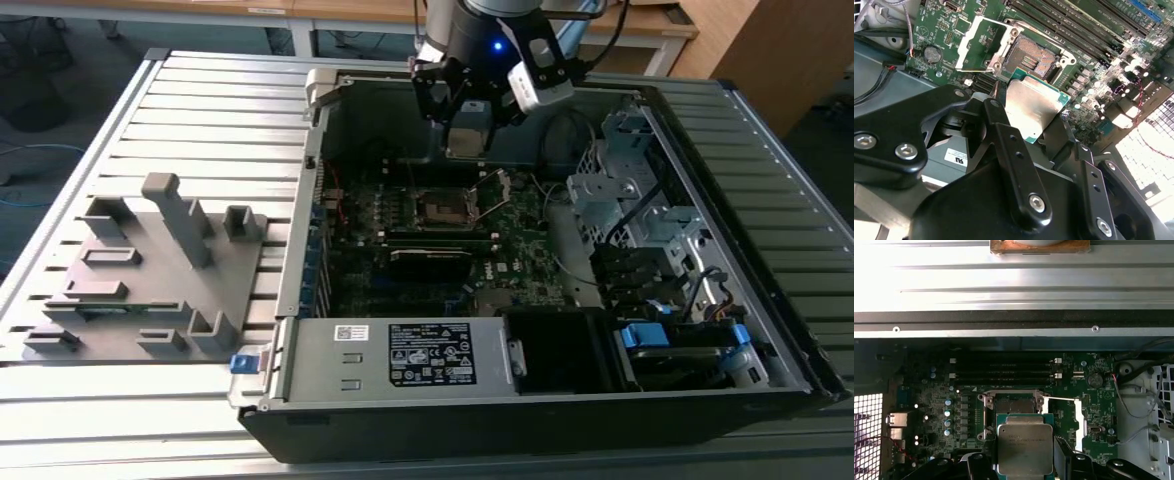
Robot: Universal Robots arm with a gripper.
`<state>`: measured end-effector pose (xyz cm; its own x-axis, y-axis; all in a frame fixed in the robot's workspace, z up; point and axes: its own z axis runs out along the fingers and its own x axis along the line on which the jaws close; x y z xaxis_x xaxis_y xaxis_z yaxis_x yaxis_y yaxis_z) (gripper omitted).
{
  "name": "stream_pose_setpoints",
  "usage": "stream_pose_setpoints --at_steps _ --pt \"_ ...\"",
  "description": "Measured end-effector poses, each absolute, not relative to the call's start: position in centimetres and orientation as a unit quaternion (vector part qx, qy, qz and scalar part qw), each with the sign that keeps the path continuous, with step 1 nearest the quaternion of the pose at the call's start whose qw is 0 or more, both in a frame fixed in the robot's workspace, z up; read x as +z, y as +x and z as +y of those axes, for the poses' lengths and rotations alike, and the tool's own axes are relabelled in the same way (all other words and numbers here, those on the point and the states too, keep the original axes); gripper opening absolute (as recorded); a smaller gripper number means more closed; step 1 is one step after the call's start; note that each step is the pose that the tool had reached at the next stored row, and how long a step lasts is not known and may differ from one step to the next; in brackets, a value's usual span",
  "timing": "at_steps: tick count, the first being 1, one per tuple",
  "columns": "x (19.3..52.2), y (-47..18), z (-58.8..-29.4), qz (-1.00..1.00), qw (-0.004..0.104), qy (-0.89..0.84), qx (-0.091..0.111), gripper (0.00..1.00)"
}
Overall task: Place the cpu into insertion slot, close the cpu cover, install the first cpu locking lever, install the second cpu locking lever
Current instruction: 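Place the cpu into insertion slot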
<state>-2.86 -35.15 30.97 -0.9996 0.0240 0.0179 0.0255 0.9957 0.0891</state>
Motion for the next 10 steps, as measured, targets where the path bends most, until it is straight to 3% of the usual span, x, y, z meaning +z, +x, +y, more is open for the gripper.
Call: stream_pose_setpoints --at_steps 10 --pt "30.52 -2.85 -35.15 -0.999 0.008 -0.012 -0.045 0.54"
